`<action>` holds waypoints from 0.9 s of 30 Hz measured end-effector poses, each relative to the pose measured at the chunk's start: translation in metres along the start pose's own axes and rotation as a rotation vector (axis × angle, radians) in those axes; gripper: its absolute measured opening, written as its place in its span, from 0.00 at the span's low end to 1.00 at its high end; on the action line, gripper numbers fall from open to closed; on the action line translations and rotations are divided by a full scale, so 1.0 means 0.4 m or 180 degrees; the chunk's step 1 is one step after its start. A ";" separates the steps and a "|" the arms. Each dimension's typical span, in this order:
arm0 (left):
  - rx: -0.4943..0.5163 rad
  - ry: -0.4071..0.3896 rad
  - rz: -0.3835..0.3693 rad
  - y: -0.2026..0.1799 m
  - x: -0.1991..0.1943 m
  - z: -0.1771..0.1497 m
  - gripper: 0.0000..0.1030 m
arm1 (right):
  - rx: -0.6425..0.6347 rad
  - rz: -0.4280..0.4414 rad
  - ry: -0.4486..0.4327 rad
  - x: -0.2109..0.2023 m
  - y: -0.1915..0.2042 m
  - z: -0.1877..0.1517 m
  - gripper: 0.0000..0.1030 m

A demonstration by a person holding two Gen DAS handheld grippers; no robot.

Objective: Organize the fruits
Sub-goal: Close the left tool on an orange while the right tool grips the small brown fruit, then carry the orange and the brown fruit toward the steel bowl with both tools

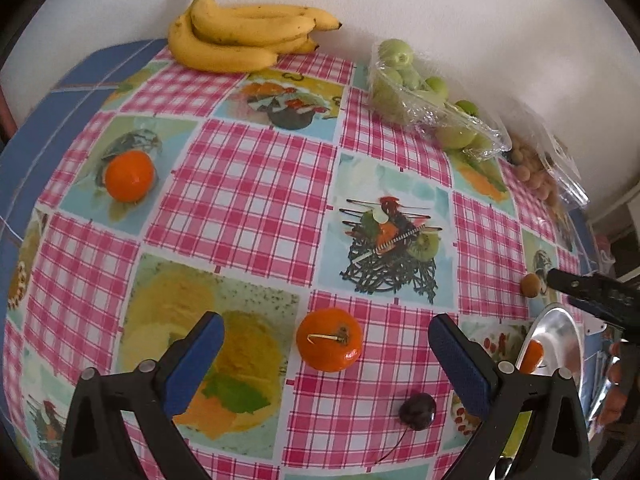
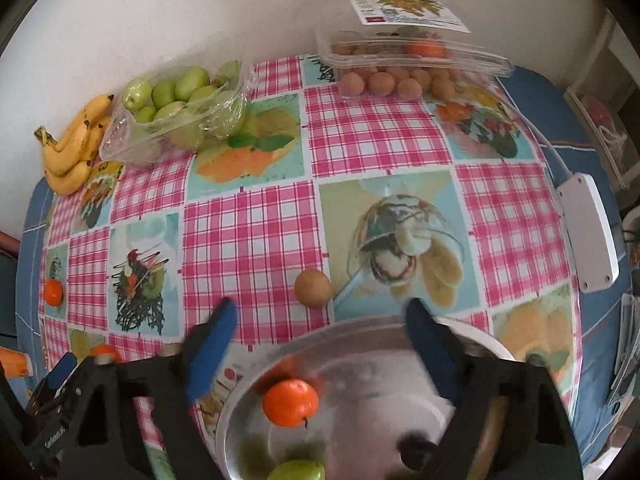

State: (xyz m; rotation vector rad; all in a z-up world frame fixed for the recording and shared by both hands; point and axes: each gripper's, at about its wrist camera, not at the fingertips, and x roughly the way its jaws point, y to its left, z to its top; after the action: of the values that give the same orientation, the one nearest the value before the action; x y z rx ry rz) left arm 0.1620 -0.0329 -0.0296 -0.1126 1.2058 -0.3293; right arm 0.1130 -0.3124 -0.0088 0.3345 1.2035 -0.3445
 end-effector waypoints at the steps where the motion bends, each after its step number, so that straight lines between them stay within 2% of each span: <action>1: -0.0025 0.0022 -0.0015 0.004 0.004 0.000 0.99 | -0.0019 -0.0026 0.0030 0.012 0.006 0.006 0.66; 3: -0.0043 0.0030 -0.0027 0.007 0.008 0.000 0.98 | -0.0046 -0.0066 0.0054 0.029 0.013 0.012 0.59; 4: -0.0050 0.0035 -0.0036 0.009 0.010 0.001 0.95 | -0.0070 -0.0094 0.0078 0.041 0.017 0.015 0.57; 6: -0.0076 0.0058 -0.0081 0.011 0.013 0.001 0.90 | -0.0093 -0.0151 0.0116 0.060 0.020 0.018 0.47; 10: -0.0093 0.0119 -0.0177 0.013 0.024 -0.001 0.79 | -0.0098 -0.0170 0.0145 0.083 0.022 0.024 0.38; 12: -0.0092 0.0147 -0.0201 0.012 0.034 0.000 0.76 | -0.0122 -0.0194 0.0145 0.089 0.023 0.025 0.30; 14: -0.0090 0.0166 -0.0223 0.009 0.037 -0.002 0.69 | -0.0116 -0.0182 0.0122 0.090 0.019 0.027 0.23; 17: -0.0097 0.0203 -0.0249 0.005 0.047 -0.002 0.62 | -0.0129 -0.0172 0.0099 0.090 0.024 0.024 0.23; 20: -0.0108 0.0232 -0.0228 0.007 0.052 -0.003 0.39 | -0.0103 -0.0121 0.0077 0.086 0.027 0.022 0.23; 27: -0.0171 0.0221 -0.0251 0.020 0.036 -0.006 0.38 | -0.0084 -0.0002 -0.0100 0.024 0.031 0.007 0.23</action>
State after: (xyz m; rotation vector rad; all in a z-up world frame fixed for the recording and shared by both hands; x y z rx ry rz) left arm 0.1657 -0.0295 -0.0455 -0.1971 1.2815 -0.3723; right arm 0.1237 -0.3033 -0.0163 0.3048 1.1764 -0.3330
